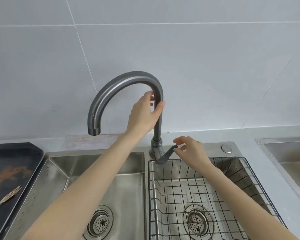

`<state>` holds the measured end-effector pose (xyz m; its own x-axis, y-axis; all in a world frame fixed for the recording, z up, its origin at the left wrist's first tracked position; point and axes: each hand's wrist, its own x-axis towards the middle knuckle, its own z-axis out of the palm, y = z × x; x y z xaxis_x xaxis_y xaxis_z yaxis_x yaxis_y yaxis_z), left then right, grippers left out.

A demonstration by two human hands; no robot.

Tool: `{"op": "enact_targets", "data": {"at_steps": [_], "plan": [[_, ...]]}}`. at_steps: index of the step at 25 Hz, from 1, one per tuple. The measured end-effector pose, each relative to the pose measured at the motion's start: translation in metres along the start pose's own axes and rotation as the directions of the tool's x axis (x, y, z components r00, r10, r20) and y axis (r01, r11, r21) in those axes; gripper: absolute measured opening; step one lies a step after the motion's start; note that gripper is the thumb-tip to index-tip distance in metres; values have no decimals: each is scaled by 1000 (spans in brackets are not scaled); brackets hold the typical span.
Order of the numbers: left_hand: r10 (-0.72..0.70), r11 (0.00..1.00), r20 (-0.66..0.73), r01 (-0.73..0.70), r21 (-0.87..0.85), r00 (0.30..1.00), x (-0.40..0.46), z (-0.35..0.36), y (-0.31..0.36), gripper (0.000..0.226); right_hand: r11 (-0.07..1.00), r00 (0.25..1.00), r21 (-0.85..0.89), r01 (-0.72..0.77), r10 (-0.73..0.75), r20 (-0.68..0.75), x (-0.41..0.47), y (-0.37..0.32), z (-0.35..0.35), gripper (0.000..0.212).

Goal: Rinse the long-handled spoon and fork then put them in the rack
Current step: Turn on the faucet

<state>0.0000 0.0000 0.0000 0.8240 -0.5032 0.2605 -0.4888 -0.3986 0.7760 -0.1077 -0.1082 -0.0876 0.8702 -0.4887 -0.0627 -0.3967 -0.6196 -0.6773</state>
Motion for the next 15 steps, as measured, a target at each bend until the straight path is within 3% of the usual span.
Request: {"op": "enact_targets", "data": {"at_steps": [5,15], "plan": [[-70,972,-72,52,-229,995,21,-2,11,18,1000,1000,-25,-10,10,-19,10,1,4,17],[3,983,-140,-29,-181,990,12,3,6,30,999,999,-37,-23,22,-41,9,0,3,11]]}}
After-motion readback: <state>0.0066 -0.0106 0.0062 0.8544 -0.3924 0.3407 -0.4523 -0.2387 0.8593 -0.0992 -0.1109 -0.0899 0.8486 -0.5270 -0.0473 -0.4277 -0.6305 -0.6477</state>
